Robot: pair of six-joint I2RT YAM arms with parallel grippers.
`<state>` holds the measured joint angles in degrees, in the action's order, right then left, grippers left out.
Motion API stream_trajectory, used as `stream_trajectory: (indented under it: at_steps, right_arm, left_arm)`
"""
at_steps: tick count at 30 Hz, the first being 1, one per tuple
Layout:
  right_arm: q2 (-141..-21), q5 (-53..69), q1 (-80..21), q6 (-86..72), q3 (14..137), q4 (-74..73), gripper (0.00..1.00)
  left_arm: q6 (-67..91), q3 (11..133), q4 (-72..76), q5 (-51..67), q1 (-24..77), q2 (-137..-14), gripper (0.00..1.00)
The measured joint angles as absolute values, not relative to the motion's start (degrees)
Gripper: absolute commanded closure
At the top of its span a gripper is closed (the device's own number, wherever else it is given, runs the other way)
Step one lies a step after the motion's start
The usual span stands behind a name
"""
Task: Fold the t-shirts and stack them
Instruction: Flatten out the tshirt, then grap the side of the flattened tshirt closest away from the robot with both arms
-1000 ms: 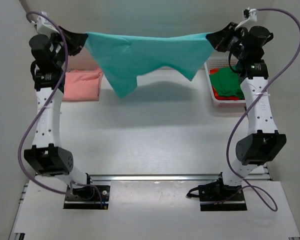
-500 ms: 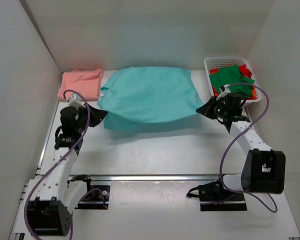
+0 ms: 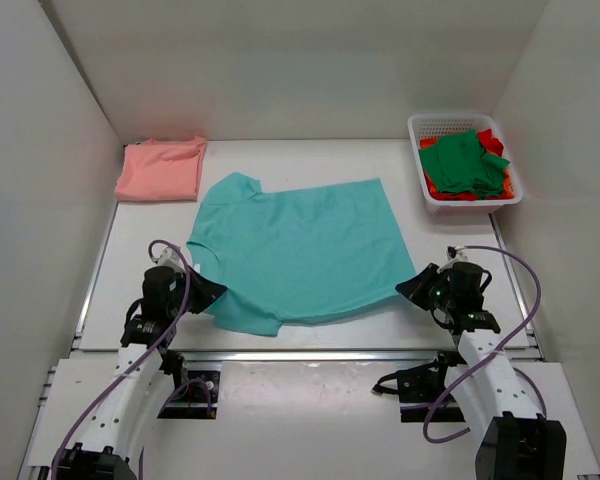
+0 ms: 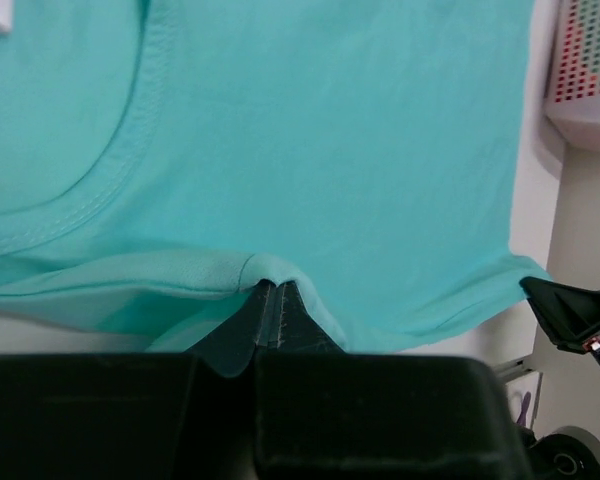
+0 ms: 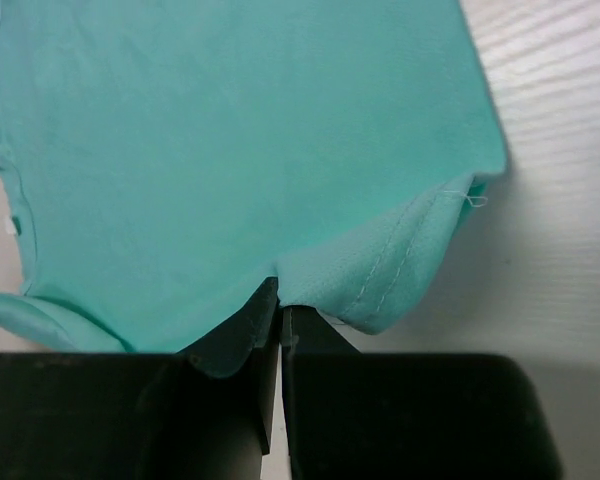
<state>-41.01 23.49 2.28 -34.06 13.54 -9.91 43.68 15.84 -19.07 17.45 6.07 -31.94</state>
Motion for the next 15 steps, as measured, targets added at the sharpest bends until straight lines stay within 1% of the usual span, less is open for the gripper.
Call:
stream_trajectory:
  at_steps: [4, 10, 13, 15]
  right_arm:
    - [-43.7, 23.6, 3.7, -33.2, 13.3, -10.3, 1.0]
    - [-53.3, 23.3, 1.9, -32.2, 15.6, -9.2, 1.0]
    - [-58.2, 23.4, 1.5, -31.3, 18.8, -7.6, 1.0]
    - [-61.2, 23.4, 1.2, -30.7, 21.2, -6.5, 0.99]
  left_arm:
    - [44.3, 15.3, -23.4, 14.9, 6.8, -30.6, 1.0]
    - [45.3, 18.1, -31.7, 9.9, 8.9, -29.3, 1.0]
    - [48.3, 18.7, -34.9, 8.1, 11.2, -23.5, 1.0]
    - [50.3, 18.7, -37.6, 8.3, 10.9, -18.1, 1.0]
